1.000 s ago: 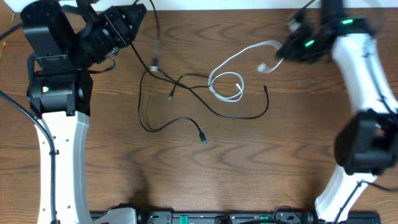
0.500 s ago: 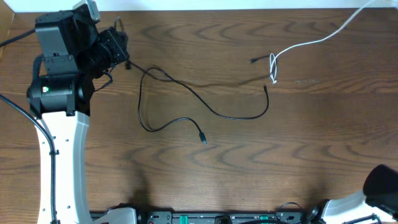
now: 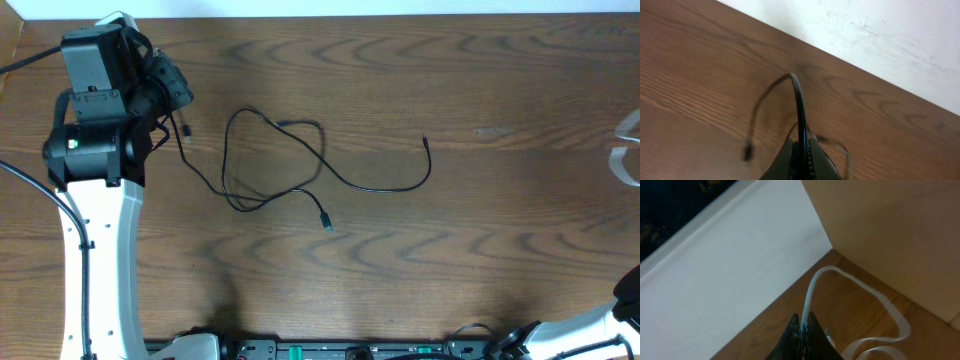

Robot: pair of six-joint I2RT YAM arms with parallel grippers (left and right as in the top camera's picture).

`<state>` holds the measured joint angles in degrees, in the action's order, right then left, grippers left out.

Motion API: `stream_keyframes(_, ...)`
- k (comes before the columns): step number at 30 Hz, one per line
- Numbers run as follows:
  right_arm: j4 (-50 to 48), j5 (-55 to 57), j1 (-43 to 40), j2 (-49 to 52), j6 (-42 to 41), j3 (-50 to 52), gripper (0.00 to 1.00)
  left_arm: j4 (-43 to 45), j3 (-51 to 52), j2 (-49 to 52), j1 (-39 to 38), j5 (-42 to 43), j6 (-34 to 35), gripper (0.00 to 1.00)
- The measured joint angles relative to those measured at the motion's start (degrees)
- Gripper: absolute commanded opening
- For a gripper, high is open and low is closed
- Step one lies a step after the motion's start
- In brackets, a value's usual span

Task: Untangle cables

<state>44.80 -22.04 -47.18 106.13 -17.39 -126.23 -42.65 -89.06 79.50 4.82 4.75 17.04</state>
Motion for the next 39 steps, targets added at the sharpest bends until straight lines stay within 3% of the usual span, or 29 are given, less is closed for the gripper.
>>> stream_keyframes(18, -22.84, 6.51, 11.87, 6.05, -0.44, 0.07, 0.01, -4.83, 0.00, 5.51, -0.55, 14.78, -0.61, 0.08)
stream_keyframes(28, -21.18, 12.87, 13.44, 8.63, -0.44, -0.02, 0.01, -4.59, 0.00, 6.32, -3.67, 16.37, -1.05, 0.08)
stream_keyframes(29, -19.89, 12.94, 13.44, 9.38, -0.44, -0.02, 0.06, -4.42, 0.00, 6.32, -3.78, 16.37, -1.05, 0.07)
stream_keyframes(30, -18.58, 12.96, 13.44, 10.32, -0.61, -0.02, 0.25, -4.24, 0.00, 6.32, -3.85, 16.39, -1.05, 0.08)
stream_keyframes(31, -17.55, 13.07, 13.44, 11.04, -0.79, -0.02, 0.81, -4.09, 0.00, 6.32, -3.87, 16.39, -1.07, 0.06)
stream_keyframes(32, -15.69, 13.18, 13.44, 12.41, -0.68, 0.00, 0.99, -3.91, 0.00, 6.32, -3.87, 16.37, -1.07, 0.07)
stream_keyframes(39, -8.57, 10.51, 13.44, 16.13, -0.61, 0.72, 0.99, -3.80, 0.00, 6.32, -3.87, 16.39, -1.49, 0.07)
